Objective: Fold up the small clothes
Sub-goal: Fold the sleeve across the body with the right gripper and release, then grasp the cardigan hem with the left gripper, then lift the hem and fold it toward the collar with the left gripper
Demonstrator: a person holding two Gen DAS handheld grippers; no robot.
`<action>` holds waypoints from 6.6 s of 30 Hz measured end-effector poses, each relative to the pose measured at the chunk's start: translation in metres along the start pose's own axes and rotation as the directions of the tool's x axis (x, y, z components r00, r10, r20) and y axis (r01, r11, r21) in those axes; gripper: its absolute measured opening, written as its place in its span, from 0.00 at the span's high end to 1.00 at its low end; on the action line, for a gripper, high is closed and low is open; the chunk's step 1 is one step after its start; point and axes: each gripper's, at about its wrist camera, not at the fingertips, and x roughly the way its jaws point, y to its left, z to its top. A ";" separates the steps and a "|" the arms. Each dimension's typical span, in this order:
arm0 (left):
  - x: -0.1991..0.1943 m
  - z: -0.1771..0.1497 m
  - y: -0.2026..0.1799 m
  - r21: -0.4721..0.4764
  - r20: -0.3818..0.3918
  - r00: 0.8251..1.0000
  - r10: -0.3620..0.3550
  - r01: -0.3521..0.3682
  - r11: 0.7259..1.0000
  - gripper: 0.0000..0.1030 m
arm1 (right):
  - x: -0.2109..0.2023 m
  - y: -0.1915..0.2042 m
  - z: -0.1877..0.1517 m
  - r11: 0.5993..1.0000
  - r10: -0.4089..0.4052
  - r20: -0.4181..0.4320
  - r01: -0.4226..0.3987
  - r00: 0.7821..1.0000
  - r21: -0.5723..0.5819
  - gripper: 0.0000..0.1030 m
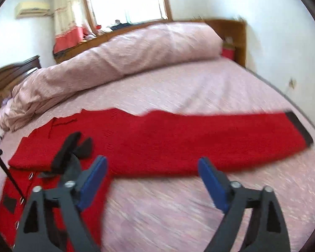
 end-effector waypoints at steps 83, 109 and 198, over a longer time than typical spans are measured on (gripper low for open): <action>0.034 0.022 0.035 -0.067 -0.038 0.999 0.011 -0.013 0.998 0.52 | 0.124 0.394 -0.056 0.843 0.357 -0.201 -0.408 0.912 -0.351 0.43; 0.024 -0.005 0.024 -0.066 -0.115 0.992 -0.050 0.043 0.997 0.52 | 0.000 0.071 -0.053 0.992 0.122 -0.067 -0.124 0.990 -0.023 0.35; -0.104 -0.086 0.027 -0.384 -0.121 0.852 -0.509 0.432 0.816 0.99 | -0.080 0.119 -0.107 0.925 0.359 -0.039 -0.361 0.933 -0.119 0.94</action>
